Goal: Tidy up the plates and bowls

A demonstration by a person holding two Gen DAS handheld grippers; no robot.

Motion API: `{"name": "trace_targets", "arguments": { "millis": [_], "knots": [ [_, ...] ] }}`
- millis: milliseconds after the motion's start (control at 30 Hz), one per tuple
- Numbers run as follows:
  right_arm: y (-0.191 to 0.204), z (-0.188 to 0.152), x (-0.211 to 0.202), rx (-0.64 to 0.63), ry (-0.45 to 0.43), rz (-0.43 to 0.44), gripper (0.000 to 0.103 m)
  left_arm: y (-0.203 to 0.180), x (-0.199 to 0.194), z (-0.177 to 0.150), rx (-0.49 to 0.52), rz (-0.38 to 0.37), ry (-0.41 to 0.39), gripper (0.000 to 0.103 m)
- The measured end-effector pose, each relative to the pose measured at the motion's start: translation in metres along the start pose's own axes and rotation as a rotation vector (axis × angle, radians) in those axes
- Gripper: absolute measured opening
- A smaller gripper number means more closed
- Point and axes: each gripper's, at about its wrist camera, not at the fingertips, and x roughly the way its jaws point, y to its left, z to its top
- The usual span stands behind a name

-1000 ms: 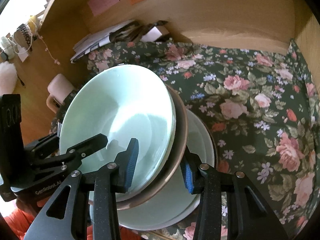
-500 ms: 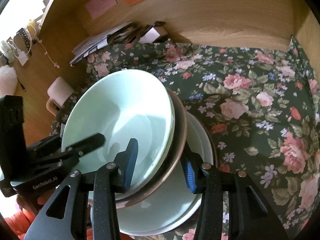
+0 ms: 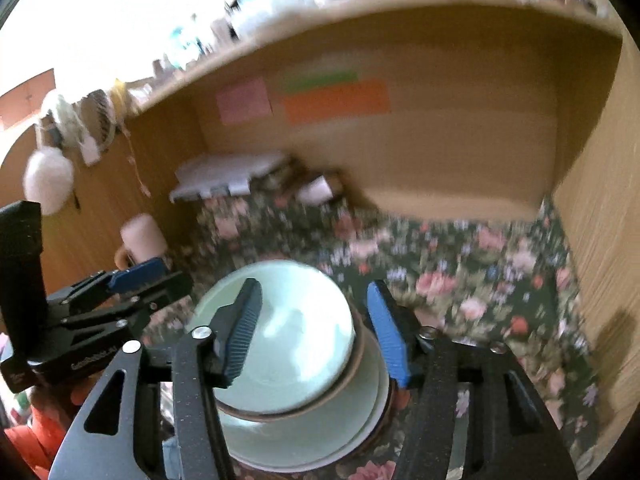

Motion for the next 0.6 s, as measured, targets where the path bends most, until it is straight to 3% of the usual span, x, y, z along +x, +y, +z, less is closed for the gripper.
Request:
{"name": "trace_targets", "arguments": {
  "millis": [200, 267, 367, 600],
  "knots": [
    [0.011, 0.004, -0.027, -0.016, -0.107, 0.015, 0.068, -0.002, -0.032, 0.013, -0.006, -0.03, -0.115, 0.075],
    [0.012, 0.003, -0.033, -0.016, -0.136, 0.006, 0.078, -0.004, -0.041, 0.015, 0.003, -0.019, -0.15, 0.082],
    [0.013, 0.003, -0.041, -0.025, -0.169, -0.013, 0.083, -0.008, -0.053, 0.016, 0.021, -0.013, -0.206, 0.094],
    [0.017, 0.002, -0.06, -0.043, -0.238, -0.046, 0.103, -0.016, -0.076, 0.012, 0.045, 0.001, -0.29, 0.1]
  ]
}}
